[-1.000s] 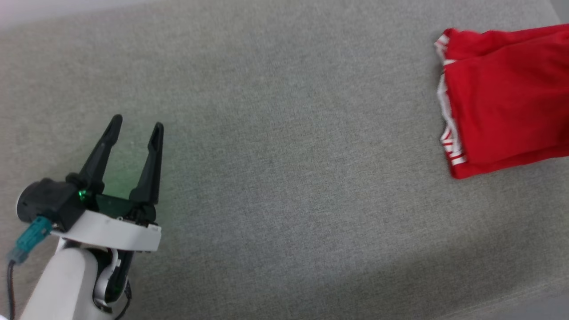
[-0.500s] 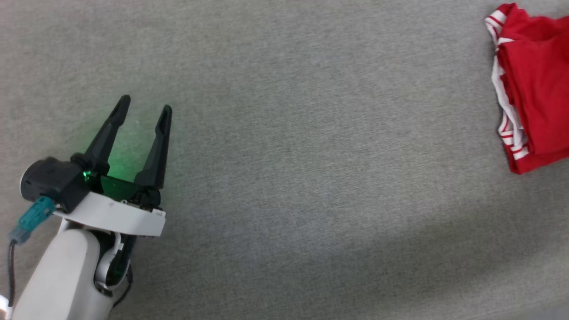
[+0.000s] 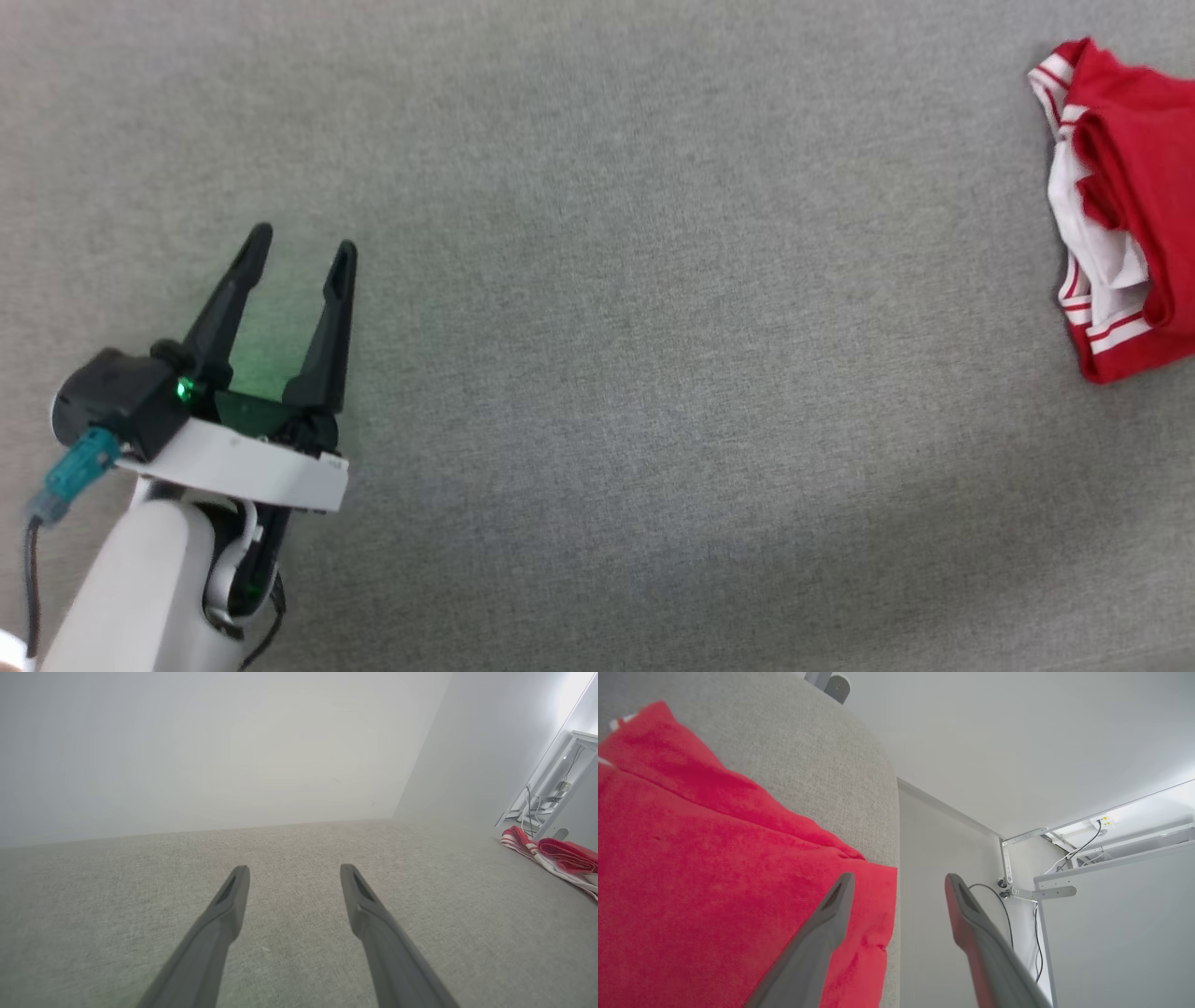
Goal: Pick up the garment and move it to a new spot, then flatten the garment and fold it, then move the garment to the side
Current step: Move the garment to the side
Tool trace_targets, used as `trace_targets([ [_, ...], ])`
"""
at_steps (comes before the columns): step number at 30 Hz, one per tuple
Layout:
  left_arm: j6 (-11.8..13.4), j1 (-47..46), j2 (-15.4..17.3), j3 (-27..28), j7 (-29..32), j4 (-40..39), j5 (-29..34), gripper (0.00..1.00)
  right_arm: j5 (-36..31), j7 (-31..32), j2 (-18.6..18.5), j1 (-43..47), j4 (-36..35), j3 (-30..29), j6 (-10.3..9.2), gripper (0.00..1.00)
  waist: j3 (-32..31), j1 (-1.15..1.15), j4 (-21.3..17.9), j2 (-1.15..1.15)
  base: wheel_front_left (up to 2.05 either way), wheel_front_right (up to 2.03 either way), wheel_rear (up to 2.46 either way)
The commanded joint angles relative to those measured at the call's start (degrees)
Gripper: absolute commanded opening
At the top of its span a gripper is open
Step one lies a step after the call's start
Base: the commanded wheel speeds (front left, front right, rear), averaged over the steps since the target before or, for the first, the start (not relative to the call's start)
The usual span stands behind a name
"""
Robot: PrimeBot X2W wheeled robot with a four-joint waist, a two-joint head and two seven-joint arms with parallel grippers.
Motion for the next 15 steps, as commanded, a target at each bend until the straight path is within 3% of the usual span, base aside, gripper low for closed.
trace_targets([
  [1, -0.1, 0.7, -0.1, 0.3, 0.0, 0.0, -0.1, 1.0, -0.4, -0.4, 0.1, -0.5, 0.2, -0.2, -0.07, 1.0, -2.1, 0.0, 0.5, 0.0, 0.0, 0.0, 0.0],
  [15, -0.1, 11.7, -3.6, 5.1, 0.0, 1.1, 1.3, 1.0, 8.4, -7.6, 7.3, 11.6, -2.3, -3.9, -0.07, 1.0, -17.1, 0.0, 5.8, 0.0, 0.0, 0.0, 0.0],
])
